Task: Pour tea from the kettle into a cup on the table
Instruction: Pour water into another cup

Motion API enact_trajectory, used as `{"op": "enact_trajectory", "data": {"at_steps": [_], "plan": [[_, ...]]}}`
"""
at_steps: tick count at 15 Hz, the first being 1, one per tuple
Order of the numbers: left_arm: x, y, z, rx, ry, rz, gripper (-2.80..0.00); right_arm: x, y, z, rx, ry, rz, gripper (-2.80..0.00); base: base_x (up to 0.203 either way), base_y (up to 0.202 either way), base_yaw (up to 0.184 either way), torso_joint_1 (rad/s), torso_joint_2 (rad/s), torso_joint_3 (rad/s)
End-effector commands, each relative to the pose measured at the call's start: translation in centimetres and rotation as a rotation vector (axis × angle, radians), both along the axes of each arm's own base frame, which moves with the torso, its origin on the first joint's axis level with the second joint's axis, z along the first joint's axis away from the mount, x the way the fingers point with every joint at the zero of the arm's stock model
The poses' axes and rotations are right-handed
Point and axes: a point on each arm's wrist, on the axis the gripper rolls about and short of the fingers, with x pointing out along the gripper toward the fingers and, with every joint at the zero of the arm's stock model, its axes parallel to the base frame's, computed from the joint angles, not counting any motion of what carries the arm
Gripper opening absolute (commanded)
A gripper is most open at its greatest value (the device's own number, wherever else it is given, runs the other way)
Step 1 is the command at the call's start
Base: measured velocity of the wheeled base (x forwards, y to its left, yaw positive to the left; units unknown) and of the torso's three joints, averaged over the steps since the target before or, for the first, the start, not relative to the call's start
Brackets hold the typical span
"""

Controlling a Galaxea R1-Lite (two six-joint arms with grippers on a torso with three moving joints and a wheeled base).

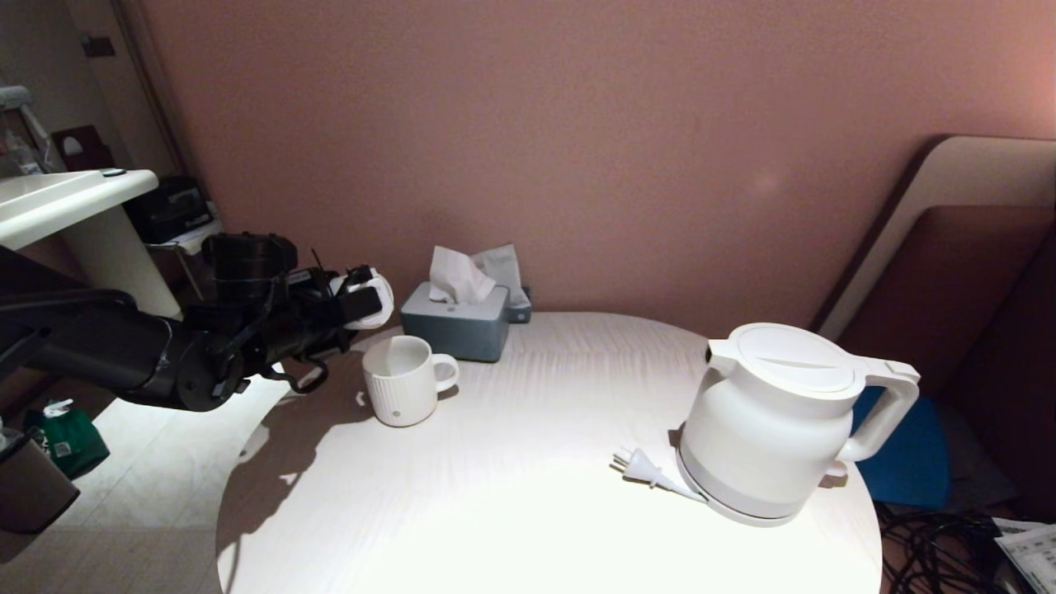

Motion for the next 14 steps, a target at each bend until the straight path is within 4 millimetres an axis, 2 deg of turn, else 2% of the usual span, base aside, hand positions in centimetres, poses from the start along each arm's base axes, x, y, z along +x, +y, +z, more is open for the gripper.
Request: {"op": "enact_trajectory", "data": {"at_steps": [1,5,8,14], "plan": [[-0.1,-0.2,0.1,0.05,-0.007,-0.015,-2.8,0.0,0.0,0.0,0.0,0.0,0.0,-2.8,0.0,0.0,0.0,0.0,0.0,0.0],[-0.2,-0.2,0.0,0.142,-0.009,-0.033,-2.8,0.0,0.0,0.0,0.0,0.0,0.0,-2.8,0.0,0.0,0.0,0.0,0.0,0.0],[-1.2,0.0,-0.9,0.202,0.025,-0.023,-2.8,0.0,0.0,0.0,-0.001,0.0,0.0,-2.8,0.0,0.0,0.0,0.0,0.0,0.0],[-0.8,-0.1,-1.9,0.287,-0.053,-0.038,-2.8,0.0,0.0,0.0,0.0,0.0,0.0,-2.8,0.0,0.0,0.0,0.0,0.0,0.0]]}}
